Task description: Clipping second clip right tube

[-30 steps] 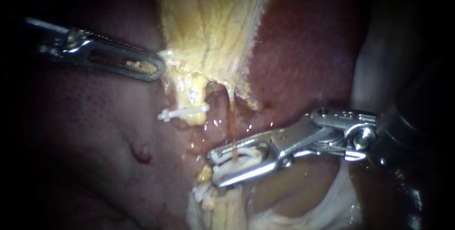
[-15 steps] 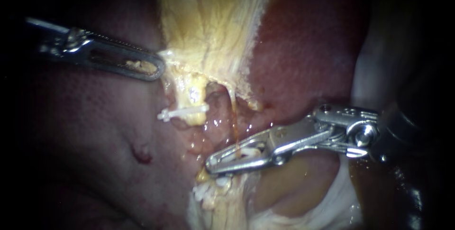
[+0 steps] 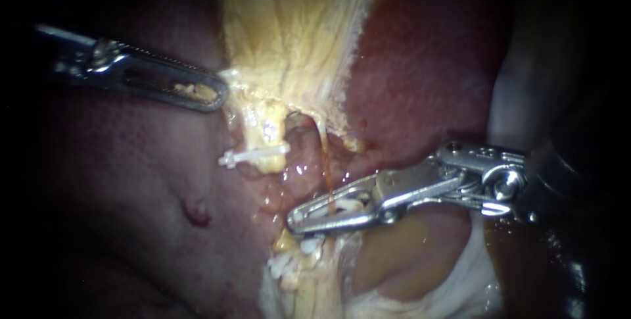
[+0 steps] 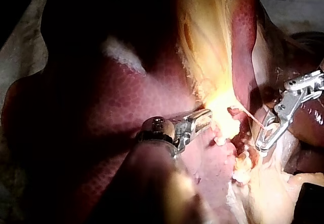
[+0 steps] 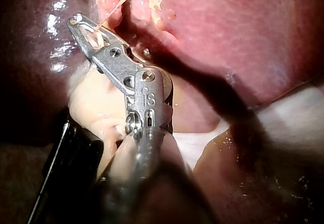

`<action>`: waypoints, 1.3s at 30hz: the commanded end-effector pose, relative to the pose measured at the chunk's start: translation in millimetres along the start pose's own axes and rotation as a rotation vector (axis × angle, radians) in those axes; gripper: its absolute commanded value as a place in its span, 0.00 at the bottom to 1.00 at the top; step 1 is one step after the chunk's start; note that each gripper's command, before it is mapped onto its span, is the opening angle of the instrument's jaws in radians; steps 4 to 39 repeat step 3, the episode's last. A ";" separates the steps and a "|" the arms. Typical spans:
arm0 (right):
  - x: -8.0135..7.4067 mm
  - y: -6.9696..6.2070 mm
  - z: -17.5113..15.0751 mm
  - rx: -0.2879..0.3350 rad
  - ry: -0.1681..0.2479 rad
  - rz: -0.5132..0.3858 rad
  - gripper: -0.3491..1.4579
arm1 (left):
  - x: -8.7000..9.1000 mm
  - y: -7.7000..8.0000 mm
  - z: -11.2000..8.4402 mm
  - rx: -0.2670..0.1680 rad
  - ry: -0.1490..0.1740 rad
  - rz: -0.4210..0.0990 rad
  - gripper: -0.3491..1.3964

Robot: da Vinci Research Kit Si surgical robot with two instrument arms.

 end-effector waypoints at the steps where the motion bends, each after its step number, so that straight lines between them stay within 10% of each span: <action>1: 0.0 0.0 0.0 -0.003 0.002 0.001 0.00 | 0.0 0.0 0.0 0.000 0.000 0.000 0.00; 39: 0.0 0.1 -0.1 -0.003 0.002 0.001 0.00 | 0.0 0.0 0.0 0.000 0.000 0.000 0.00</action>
